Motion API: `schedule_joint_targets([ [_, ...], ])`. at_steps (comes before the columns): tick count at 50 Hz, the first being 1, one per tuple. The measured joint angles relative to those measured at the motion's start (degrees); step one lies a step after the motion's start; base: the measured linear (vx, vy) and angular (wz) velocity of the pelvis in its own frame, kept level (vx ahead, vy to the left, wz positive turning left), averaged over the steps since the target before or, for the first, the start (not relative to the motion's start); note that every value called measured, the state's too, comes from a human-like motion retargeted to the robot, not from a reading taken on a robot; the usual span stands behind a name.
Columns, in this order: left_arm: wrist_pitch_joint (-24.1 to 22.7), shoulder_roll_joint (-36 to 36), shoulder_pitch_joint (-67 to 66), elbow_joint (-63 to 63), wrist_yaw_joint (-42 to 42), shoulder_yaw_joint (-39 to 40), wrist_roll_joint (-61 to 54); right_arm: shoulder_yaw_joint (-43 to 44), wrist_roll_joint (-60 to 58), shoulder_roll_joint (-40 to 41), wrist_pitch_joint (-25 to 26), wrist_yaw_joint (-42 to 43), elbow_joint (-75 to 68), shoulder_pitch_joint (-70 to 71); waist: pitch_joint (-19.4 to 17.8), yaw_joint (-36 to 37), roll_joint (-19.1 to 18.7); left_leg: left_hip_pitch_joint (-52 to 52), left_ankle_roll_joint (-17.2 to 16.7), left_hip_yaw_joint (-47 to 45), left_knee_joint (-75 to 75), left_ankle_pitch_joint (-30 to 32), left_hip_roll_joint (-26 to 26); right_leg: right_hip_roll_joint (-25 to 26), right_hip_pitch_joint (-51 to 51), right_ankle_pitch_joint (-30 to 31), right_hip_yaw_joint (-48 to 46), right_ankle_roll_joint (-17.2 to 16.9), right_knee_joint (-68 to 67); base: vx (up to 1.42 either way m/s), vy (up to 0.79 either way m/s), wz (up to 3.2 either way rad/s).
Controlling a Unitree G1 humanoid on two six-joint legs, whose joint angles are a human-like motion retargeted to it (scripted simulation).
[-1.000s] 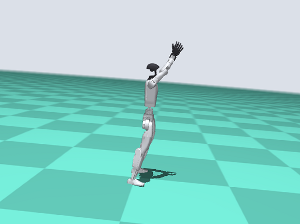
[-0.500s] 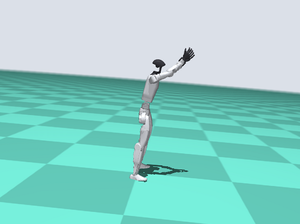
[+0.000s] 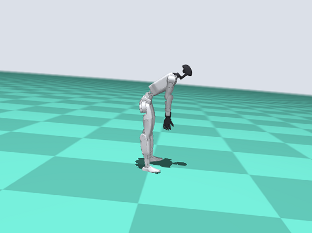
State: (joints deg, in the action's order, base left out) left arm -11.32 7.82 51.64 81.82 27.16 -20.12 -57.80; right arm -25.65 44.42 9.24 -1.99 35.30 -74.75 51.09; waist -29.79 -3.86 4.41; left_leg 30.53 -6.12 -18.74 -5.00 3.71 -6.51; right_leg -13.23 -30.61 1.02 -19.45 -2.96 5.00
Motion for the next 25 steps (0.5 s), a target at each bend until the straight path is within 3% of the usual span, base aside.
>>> schedule_joint_targets([
  [6,-3.4,2.3,-16.4,-1.7,2.1,-1.0,4.3,-0.1,2.7,4.4,-2.1,-1.5,-0.3,-16.2,0.0,-0.8,1.4,6.6,0.2,-1.6,0.0,0.5,0.1,-0.1,-8.0,1.2,2.0,-0.1,0.0,-0.01,0.0,-0.06],
  [10,-6.3,4.1,-21.6,-6.0,-1.4,1.7,-10.8,-1.1,6.6,4.8,-1.2,0.5,-0.2,-22.2,0.0,1.3,0.6,6.3,0.1,-1.5,0.0,0.5,-0.2,0.2,-7.7,1.0,2.0,0.3,0.0,0.0,0.0,0.0],
  [13,-5.5,4.1,-21.1,-3.5,-0.9,-0.6,-6.6,-2.2,-0.1,3.4,-0.9,3.3,-0.6,-23.1,0.0,1.9,-0.6,4.6,-0.1,-1.0,0.0,0.3,-0.4,0.4,-5.5,0.4,1.2,-0.1,0.0,0.04,-0.02,0.09],
  [15,-7.6,4.7,-19.0,-4.4,-4.7,1.3,-10.5,0.3,8.0,4.1,-4.6,-3.0,0.9,-21.0,0.0,0.9,-1.2,1.9,-0.3,-0.4,0.0,0.0,-0.6,0.6,-2.4,-0.3,0.4,0.3,0.0,0.07,-0.03,0.16],
  [19,-1.3,2.4,-9.1,1.2,1.6,-2.0,4.3,2.6,8.4,2.8,-4.3,-2.9,-1.8,-10.1,0.0,-1.6,-2.4,-4.0,-0.2,0.4,0.0,-0.9,-0.6,0.5,4.5,-1.9,-1.4,-0.3,0.0,0.11,-0.02,0.19],
  [25,3.8,-2.9,16.8,3.2,1.9,-5.5,1.7,4.3,13.0,-3.3,-3.7,-1.9,-2.5,15.5,0.0,-0.9,-4.6,-16.2,-0.7,1.1,2.8,-4.6,-1.0,0.0,17.7,-6.2,-3.2,-1.5,-2.9,0.14,-0.01,0.07],
])
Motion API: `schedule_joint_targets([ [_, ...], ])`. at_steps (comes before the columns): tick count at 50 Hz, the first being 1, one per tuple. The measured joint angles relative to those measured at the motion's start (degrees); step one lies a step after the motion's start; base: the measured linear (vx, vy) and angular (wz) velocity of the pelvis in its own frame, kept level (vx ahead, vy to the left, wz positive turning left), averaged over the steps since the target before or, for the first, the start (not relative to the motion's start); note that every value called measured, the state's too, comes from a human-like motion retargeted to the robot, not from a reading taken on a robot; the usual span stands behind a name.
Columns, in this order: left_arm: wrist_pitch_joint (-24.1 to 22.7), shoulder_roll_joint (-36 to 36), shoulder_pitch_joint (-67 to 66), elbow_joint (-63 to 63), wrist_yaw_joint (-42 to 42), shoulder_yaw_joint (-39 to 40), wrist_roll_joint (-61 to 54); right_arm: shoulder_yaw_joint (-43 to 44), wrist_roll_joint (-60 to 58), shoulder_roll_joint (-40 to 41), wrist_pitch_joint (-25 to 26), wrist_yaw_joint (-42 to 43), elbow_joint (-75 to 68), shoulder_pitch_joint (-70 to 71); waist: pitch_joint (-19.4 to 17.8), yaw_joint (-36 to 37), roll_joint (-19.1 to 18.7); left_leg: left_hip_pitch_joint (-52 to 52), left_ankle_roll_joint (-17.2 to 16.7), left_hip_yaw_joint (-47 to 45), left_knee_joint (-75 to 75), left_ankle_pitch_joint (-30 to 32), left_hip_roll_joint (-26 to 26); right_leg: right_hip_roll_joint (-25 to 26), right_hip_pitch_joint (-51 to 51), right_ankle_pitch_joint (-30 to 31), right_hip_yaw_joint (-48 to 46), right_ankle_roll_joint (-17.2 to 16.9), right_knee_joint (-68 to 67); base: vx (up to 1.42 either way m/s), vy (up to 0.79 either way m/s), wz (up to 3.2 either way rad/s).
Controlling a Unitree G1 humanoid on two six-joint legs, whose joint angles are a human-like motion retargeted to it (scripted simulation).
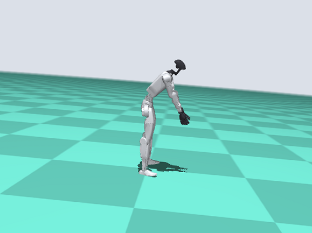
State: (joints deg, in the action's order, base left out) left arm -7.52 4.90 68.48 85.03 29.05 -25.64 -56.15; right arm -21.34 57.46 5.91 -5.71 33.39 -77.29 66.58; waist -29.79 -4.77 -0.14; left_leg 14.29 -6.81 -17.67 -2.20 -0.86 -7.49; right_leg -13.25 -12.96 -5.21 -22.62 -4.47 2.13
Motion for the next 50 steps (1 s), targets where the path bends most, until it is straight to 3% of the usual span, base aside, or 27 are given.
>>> schedule_joint_targets([
  [3,2.0,-4.0,15.8,-0.8,1.8,-4.1,-1.9,-2.1,3.2,-5.4,-0.2,2.0,1.1,15.4,1.7,1.2,-0.3,-4.8,-0.3,-0.1,2.8,-2.5,-0.3,-0.7,5.1,-2.3,-0.3,-0.6,-2.3,0.19,0.0,0.0],
  [6,2.6,-8.7,30.2,-3.2,1.6,-7.9,-2.4,-5.7,2.7,-11.1,-0.7,2.9,3.5,30.0,5.8,2.2,-0.4,-7.2,-0.9,0.1,5.3,-4.6,-0.6,-1.2,7.9,-4.2,-0.5,-0.9,-4.7,0.23,0.01,0.06],
  [13,-3.4,-17.7,50.8,-15.4,0.4,-15.2,-1.2,-13.9,0.4,-22.5,-6.6,3.7,14.2,50.8,21.4,4.2,-2.5,-8.1,-1.9,1.9,9.4,-8.3,-1.6,-1.6,10.4,-7.6,-2.5,-1.4,-8.5,0.3,0.01,0.21],
  [19,-5.4,-23.0,63.3,-22.9,1.1,-23.4,1.1,-18.5,-1.1,-28.3,-10.1,5.0,21.3,62.8,27.9,6.5,-1.4,-10.8,-1.7,2.1,10.9,-10.9,-1.9,-1.1,15.4,-8.7,-3.7,-1.5,-6.1,0.29,-0.01,0.06],
  [25,-4.1,-25.5,69.3,-23.2,1.5,-27.3,1.3,-21.8,-1.4,-28.7,-10.0,6.3,20.8,69.7,30.6,7.6,0.3,-15.3,-1.8,0.5,11.7,-13.1,-2.1,-0.7,20.6,-9.4,-3.2,-1.9,-3.5,0.23,-0.02,-0.19],
  [35,-3.1,-26.3,67.9,-22.9,0.4,-28.1,0.2,-23.8,1.1,-28.3,-10.2,5.1,20.3,68.9,34.3,9.1,1.5,-19.9,-1.3,-2.2,11.2,-14.4,-2.8,-0.5,22.7,-10.9,-1.3,-1.8,-4.8,0.11,-0.02,-0.19],
  [43,-3.3,-25.8,67.5,-22.9,0.3,-27.3,0.1,-24.2,1.1,-28.7,-10.0,4.6,20.3,68.5,34.2,9.3,2.0,-19.6,-1.1,-2.9,10.8,-14.2,-3.0,-0.1,21.9,-10.7,-0.6,-2.0,-4.2,0.0,0.0,0.0],
  [50,-4.9,-26.4,66.5,-24.8,-0.2,-27.1,-0.1,-24.1,-0.1,-28.9,-10.7,4.7,21.4,67.8,31.1,8.8,1.8,-17.8,-1.3,-2.8,10.0,-13.4,-2.8,0.1,20.3,-9.9,-0.4,-2.2,-3.0,-0.09,0.0,-0.01],
])
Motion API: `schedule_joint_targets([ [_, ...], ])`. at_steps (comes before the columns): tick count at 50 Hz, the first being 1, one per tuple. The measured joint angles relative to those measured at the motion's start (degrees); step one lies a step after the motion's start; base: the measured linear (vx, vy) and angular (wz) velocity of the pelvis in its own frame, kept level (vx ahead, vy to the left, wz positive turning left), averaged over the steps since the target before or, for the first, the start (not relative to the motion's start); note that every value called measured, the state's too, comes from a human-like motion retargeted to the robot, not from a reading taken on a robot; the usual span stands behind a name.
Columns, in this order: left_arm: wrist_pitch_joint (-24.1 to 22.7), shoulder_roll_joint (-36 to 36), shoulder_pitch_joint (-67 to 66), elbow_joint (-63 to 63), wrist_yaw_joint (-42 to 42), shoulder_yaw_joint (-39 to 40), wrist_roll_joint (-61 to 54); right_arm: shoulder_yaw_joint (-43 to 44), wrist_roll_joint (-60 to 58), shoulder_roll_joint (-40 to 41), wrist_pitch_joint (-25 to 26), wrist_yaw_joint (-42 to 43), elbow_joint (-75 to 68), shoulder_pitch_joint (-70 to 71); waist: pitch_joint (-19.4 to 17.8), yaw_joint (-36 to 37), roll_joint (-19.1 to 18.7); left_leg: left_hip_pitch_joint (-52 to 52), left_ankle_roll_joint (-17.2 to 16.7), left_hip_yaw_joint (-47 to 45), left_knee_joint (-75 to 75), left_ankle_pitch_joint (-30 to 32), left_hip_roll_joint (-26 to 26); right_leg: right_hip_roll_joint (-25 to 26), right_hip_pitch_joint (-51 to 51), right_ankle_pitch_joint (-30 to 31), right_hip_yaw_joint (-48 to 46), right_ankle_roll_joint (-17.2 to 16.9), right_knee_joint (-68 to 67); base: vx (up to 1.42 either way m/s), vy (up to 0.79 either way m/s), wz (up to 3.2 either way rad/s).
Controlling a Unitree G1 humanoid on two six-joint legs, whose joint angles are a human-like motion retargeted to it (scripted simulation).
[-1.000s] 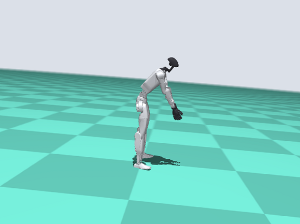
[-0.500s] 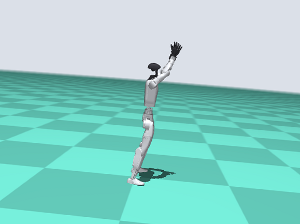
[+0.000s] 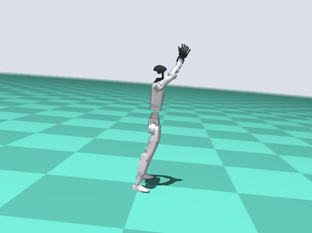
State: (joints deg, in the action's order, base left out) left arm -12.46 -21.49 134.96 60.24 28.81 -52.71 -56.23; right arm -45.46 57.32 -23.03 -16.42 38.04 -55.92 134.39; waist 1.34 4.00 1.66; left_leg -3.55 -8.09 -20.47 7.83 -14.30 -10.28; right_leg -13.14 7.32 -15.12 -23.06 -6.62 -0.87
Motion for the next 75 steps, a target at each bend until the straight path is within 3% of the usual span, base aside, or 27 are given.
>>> schedule_joint_targets([
  [8,-1.3,0.9,-3.6,0.2,-1.2,1.6,-1.5,1.7,-1.9,0.4,0.2,-1.0,0.0,-3.7,-8.1,-0.7,-1.0,3.6,-0.2,0.9,-0.1,1.8,0.3,-0.2,-3.6,1.8,0.2,0.0,-0.4,-0.17,0.01,0.04],
  [13,-2.2,1.8,-8.8,0.1,-3.6,5.0,-4.4,2.4,-4.2,1.4,2.0,-2.1,0.4,-8.1,-16.8,-1.6,-1.6,6.7,-0.2,1.3,-0.2,3.7,0.6,-0.5,-7.1,3.6,0.9,0.4,-0.9,-0.27,0.02,0.0],
  [18,-3.2,2.5,-18.4,-0.9,-6.3,10.9,-5.4,4.7,-8.4,4.6,4.3,-4.7,0.5,-15.5,-28.2,-3.7,-1.9,9.8,0.2,1.4,-1.1,6.0,1.0,-0.7,-11.2,5.8,2.1,1.1,-1.2,-0.32,0.02,-0.06],
  [22,-3.0,5.7,-33.2,-0.4,-5.0,14.5,-4.8,8.1,-12.4,10.4,6.5,-3.1,-1.0,-29.1,-31.1,-5.4,-0.9,16.8,1.1,1.2,-3.7,9.1,1.6,-0.5,-19.2,8.7,2.8,1.8,-0.2,-0.28,0.01,0.0],
  [28,-0.6,19.1,-57.5,8.7,-0.6,17.6,-10.1,11.6,-4.3,19.6,8.2,-0.2,-10.7,-55.2,-31.1,-6.0,-0.7,27.9,2.6,1.7,-9.2,14.4,2.8,0.1,-30.6,13.5,2.6,3.6,4.1,-0.16,0.01,0.13],
  [33,1.0,25.9,-76.2,15.5,0.4,20.7,-9.6,15.8,-0.7,29.0,8.9,-1.0,-19.0,-73.7,-31.1,-8.1,1.1,35.7,2.6,1.8,-11.8,17.3,3.4,0.2,-38.9,15.9,2.9,4.5,5.9,-0.04,0.0,0.07],
  [37,-1.5,29.9,-88.4,16.0,1.9,27.9,-6.0,19.3,-6.4,32.2,11.1,-2.3,-19.0,-87.2,-31.1,-8.6,2.2,40.0,2.8,1.4,-12.8,18.4,3.9,-0.2,-44.1,16.6,3.6,4.7,5.9,0.0,0.0,0.0],
  [40,-2.7,31.4,-95.5,15.1,1.3,26.2,-6.5,16.5,-7.1,31.3,8.9,-1.1,-12.8,-98.4,-31.1,-5.5,2.5,42.3,2.5,1.2,-12.8,18.8,4.0,-0.2,-46.7,16.9,3.9,3.9,5.9,0.0,0.0,0.0],
  [43,-2.5,32.7,-99.7,15.4,0.1,23.8,-6.0,12.4,-10.1,31.3,10.5,0.3,-15.2,-101.9,-31.1,-4.9,2.0,41.8,2.4,0.7,-12.8,18.5,3.9,-0.1,-46.4,16.8,4.3,3.9,5.9,0.05,0.0,-0.12],
  [45,-2.8,33.1,-100.8,15.6,-0.8,23.4,-7.7,13.0,-3.3,32.8,7.3,-1.5,-15.0,-102.4,-31.1,-5.2,1.9,40.1,2.5,0.4,-12.8,18.3,3.8,0.0,-44.8,16.5,4.4,4.2,5.9,0.08,-0.01,-0.11],
  [48,-3.9,32.3,-99.9,14.9,0.5,25.5,-6.5,14.1,-4.6,33.0,8.5,-1.2,-14.8,-101.4,-31.1,-5.9,2.3,38.6,3.0,0.4,-11.9,17.3,3.8,-0.2,-42.8,16.1,3.7,3.5,5.9,0.11,-0.01,0.02],
  [54,-0.5,30.5,-87.8,17.3,-0.1,28.0,-2.8,21.4,-6.7,32.0,8.1,-0.4,-15.2,-90.3,-31.1,-5.1,1.9,28.0,2.7,0.4,-8.7,14.1,2.9,-0.1,-31.2,13.3,2.3,3.6,3.8,0.11,-0.01,-0.03],
  [61,3.9,23.6,-63.2,16.5,-0.7,23.5,-3.8,23.6,-2.7,25.8,8.6,1.7,-14.1,-64.4,-30.1,-3.3,2.4,13.8,2.5,-1.5,-3.9,8.6,1.8,-0.7,-17.4,8.9,2.6,2.4,-0.1,0.17,0.01,-0.24],
  [67,6.5,16.0,-40.4,14.5,0.4,16.3,-7.6,19.9,0.2,18.0,8.9,3.9,-12.9,-40.7,-18.8,-2.3,2.1,8.5,2.9,-2.1,0.4,5.0,1.0,-1.2,-11.4,6.1,2.7,1.2,-2.3,0.23,0.01,-0.09],
  [71,3.4,11.7,-28.1,9.0,0.7,15.6,-4.9,14.9,-3.8,10.3,7.1,2.6,-5.2,-30.1,-8.9,-1.7,0.7,7.6,2.0,-1.3,2.6,3.1,0.5,-1.4,-8.9,4.6,1.5,0.2,-2.8,0.25,0.02,0.18],
  [75,-2.3,8.9,-16.3,0.0,1.8,15.9,-2.4,7.2,-9.6,1.1,3.7,3.1,7.0,-19.7,-3.7,0.3,0.6,6.0,1.5,-0.9,3.1,1.8,0.4,-1.2,-6.1,3.8,0.7,-0.4,-1.6,0.21,0.01,0.1],
])
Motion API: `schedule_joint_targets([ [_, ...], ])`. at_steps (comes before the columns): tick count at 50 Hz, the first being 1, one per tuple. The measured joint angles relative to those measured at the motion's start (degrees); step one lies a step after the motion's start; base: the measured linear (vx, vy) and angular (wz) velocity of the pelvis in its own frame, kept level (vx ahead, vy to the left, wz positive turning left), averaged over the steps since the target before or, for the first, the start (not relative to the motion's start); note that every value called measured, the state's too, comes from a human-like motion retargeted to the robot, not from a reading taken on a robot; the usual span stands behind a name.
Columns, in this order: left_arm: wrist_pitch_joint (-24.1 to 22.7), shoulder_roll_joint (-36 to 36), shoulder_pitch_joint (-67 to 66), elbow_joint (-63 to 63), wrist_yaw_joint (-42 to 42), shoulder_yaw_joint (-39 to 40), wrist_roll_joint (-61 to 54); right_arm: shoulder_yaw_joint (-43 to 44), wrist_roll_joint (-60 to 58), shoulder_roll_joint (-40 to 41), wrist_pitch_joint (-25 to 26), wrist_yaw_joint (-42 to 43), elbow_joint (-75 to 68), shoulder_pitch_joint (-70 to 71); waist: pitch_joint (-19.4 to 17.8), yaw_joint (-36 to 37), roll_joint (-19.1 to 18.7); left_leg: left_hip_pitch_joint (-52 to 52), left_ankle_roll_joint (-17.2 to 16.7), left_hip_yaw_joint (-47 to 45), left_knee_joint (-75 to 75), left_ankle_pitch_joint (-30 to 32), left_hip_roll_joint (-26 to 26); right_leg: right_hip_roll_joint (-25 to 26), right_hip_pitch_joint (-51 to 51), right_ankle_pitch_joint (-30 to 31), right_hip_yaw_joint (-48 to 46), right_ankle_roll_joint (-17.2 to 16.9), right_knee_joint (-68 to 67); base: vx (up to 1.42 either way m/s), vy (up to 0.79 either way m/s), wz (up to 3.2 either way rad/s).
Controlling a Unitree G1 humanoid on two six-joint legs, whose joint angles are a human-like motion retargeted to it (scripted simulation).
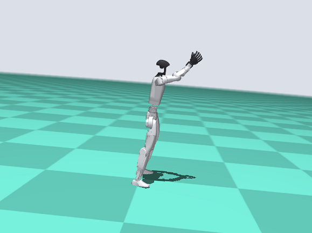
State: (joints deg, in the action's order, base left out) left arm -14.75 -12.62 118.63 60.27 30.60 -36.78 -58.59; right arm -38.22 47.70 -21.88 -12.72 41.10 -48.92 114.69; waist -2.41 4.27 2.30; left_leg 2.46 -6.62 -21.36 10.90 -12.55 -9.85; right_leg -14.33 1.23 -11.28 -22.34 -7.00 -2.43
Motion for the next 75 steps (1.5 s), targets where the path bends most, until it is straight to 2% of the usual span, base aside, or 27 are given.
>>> schedule_joint_targets([
  [5,-4.0,-4.0,9.7,-10.3,1.6,-1.0,10.5,-4.7,-9.6,-7.1,-1.7,-0.4,11.1,10.7,2.7,2.7,0.8,-3.8,-0.8,-0.9,-1.4,-1.7,0.2,0.3,3.7,-1.1,0.3,-0.5,2.3,0.16,-0.01,-0.12],
  [10,-2.8,-7.8,12.1,-17.5,5.9,-2.0,16.8,-6.0,-13.1,-6.8,-1.3,1.7,14.6,15.8,4.7,3.0,1.1,-7.4,-0.9,-2.1,-3.2,-2.6,0.4,0.6,6.4,-1.9,0.8,-0.8,3.4,0.1,-0.01,-0.16],
  [17,-2.2,-10.2,9.1,-22.1,7.3,-1.8,17.5,-6.9,-14.6,-5.6,-0.5,2.9,16.0,15.4,6.5,1.8,0.3,-9.7,-0.7,-2.1,-3.3,-3.0,0.1,0.7,8.2,-2.8,0.6,-0.7,2.3,0.02,0.0,-0.01],
  [27,1.0,-8.9,6.0,-18.9,5.3,-2.5,15.4,-4.8,-11.1,-4.9,0.0,3.5,14.8,10.0,5.1,1.6,-0.2,-10.0,-0.3,-1.3,-2.5,-2.7,-0.1,0.5,8.8,-3.8,0.6,-0.5,1.0,-0.05,-0.01,0.03],
  [37,5.4,-7.3,2.3,-15.3,7.4,-4.4,13.6,-1.4,-3.0,-3.8,-0.4,5.1,14.6,2.2,2.5,0.2,-0.7,-8.5,-0.3,0.1,-2.8,-1.7,-0.1,0.6,7.7,-3.9,-0.2,-0.8,0.4,-0.08,-0.01,0.1],
  [44,8.0,-7.7,1.9,-12.7,8.4,-7.8,19.3,-1.8,2.7,-4.4,-1.7,1.3,14.9,-1.0,1.9,-0.8,-0.9,-7.9,-0.4,0.3,-2.9,-1.3,-0.2,0.8,7.4,-3.5,-0.4,-0.9,0.8,-0.01,0.0,0.01],
  [47,9.3,-8.1,1.9,-12.6,5.3,-8.7,22.6,-1.9,3.5,-5.0,-1.3,-3.1,15.3,-1.7,1.9,-1.0,-0.9,-8.0,-0.4,0.1,-2.8,-1.4,-0.3,0.9,7.4,-3.4,-0.2,-0.9,0.9,0.0,0.0,0.0],
  [52,11.0,-10.0,2.2,-11.3,-6.1,-9.8,27.0,-0.9,3.4,-6.6,0.5,-13.3,15.6,-2.3,2.1,-1.3,-1.1,-8.4,-0.3,-0.3,-2.8,-1.6,-0.5,1.0,7.4,-3.4,0.2,-1.0,0.8,0.0,0.0,0.0],
  [55,11.1,-11.3,2.4,-10.8,-11.6,-11.1,28.4,-0.2,7.7,-7.2,1.0,-19.3,15.8,-2.8,2.2,-1.7,-1.2,-8.6,-0.2,-0.5,-2.7,-1.7,-0.6,1.1,7.4,-3.5,0.4,-0.9,0.6,0.0,0.0,0.0],
  [61,9.5,-12.5,1.1,-12.1,-17.3,-11.7,27.4,-1.5,15.1,-7.9,2.6,-28.0,16.0,-3.0,2.6,-2.7,-1.2,-8.9,-0.3,-0.8,-2.4,-2.0,-0.6,1.0,7.4,-3.6,0.7,-0.6,0.3,0.0,0.0,0.0],
  [66,11.2,-13.3,0.5,-12.1,-23.4,-9.4,26.9,-0.4,17.9,-7.7,5.5,-33.1,15.0,-4.1,3.0,-3.2,-1.3,-9.1,-0.2,-1.2,-2.0,-2.3,-0.7,1.0,7.4,-3.7,1.1,-0.4,0.0,0.0,0.0,0.0],
  [69,11.8,-13.6,0.8,-12.1,-21.6,-11.0,29.0,-0.5,18.2,-7.4,4.5,-31.1,14.7,-4.7,3.2,-3.1,-1.5,-9.2,-0.2,-1.4,-1.8,-2.5,-0.7,0.9,7.4,-3.7,1.3,-0.4,-0.2,0.0,0.0,0.0],
  [75,12.1,-11.9,0.9,-12.4,-7.8,-13.6,32.7,-0.7,13.3,-5.6,-0.1,-18.2,15.2,-4.8,2.6,-2.9,-1.6,-9.7,0.0,-1.9,-1.8,-2.7,-0.7,0.8,7.6,-3.8,1.6,-0.5,-0.3,0.0,0.0,0.0],
])
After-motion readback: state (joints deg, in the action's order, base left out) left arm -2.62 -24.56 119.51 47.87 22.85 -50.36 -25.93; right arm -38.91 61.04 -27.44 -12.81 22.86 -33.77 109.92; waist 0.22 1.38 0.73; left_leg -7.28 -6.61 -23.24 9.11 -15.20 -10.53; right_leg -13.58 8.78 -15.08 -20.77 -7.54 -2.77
